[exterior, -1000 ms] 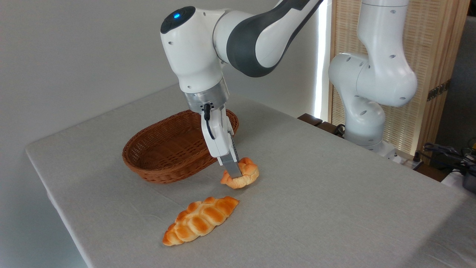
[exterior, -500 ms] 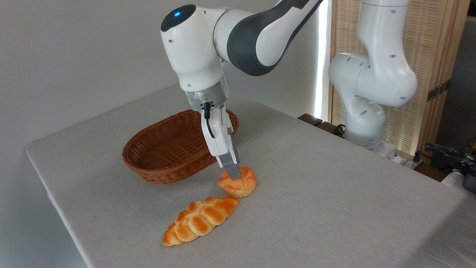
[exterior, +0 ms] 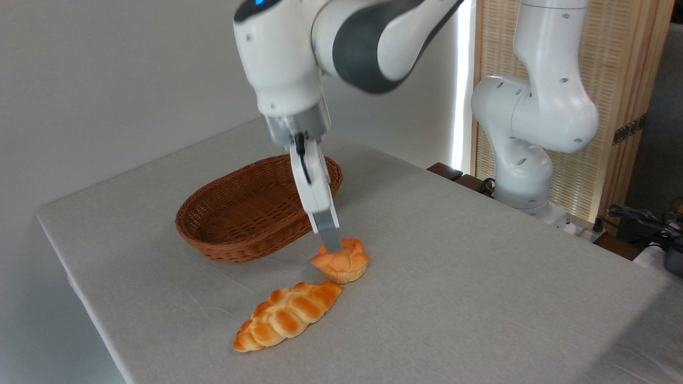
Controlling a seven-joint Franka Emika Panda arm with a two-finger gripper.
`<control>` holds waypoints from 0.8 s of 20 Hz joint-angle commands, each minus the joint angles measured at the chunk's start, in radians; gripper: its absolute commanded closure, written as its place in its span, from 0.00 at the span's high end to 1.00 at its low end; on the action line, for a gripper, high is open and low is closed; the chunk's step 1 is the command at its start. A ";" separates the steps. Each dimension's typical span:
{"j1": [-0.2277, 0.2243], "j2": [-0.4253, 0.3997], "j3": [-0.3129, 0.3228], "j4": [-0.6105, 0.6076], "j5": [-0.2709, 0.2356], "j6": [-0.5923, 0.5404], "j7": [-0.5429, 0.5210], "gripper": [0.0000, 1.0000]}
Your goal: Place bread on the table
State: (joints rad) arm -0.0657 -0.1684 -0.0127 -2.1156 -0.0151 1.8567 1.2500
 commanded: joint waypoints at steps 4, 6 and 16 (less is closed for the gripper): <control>0.001 0.024 0.000 0.267 -0.060 -0.103 -0.306 1.00; 0.020 0.053 -0.003 0.356 -0.083 -0.151 -0.349 1.00; 0.037 0.175 -0.056 0.605 -0.057 -0.318 -0.557 1.00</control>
State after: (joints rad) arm -0.0367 -0.0437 -0.0349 -1.5801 -0.1104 1.5919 0.7568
